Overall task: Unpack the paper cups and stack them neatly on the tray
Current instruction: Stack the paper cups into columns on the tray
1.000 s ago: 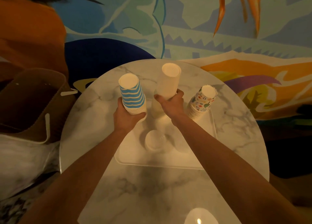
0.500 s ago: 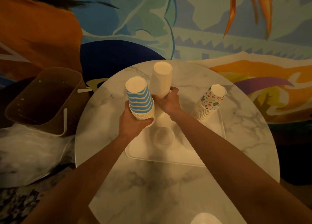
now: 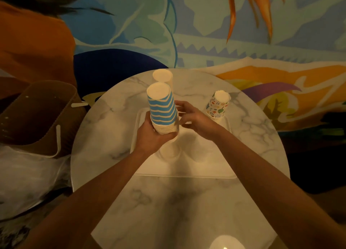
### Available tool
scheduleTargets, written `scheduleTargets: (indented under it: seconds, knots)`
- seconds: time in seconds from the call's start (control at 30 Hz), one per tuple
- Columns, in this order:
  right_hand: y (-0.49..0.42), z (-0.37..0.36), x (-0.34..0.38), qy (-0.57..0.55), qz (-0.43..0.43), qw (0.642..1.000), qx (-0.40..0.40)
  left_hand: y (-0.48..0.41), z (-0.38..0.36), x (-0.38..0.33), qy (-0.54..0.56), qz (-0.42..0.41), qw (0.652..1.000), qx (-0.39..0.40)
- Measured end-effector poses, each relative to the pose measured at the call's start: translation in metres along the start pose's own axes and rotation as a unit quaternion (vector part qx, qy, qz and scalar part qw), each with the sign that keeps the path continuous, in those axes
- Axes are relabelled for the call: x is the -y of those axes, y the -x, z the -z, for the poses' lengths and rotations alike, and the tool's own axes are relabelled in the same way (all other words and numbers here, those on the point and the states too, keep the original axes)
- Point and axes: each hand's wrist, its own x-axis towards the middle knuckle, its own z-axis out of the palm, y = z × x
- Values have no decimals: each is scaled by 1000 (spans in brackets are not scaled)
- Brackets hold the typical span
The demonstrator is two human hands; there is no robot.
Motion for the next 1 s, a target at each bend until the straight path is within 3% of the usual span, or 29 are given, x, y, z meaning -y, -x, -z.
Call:
scheduleTargets:
  seconds: [0.1, 0.3, 0.5, 0.77, 1.0]
  knots:
    - [11, 5, -5, 48, -13, 998, 30, -3, -8, -7, 1, -21, 1000, 16]
    - [17, 3, -9, 10, 73, 995, -70, -9, -21, -27, -14, -35, 998, 46]
    - [10, 11, -16, -48, 80, 981, -170, -13, -20, -28, 5, -60, 996, 62]
    - [-11, 13, -22, -69, 82, 954, -279, -33, 0, -28, -73, -99, 983, -139]
    - [-41, 6, -33, -75, 26, 945, -319, -71, -3, -31, -74, -30, 991, -104]
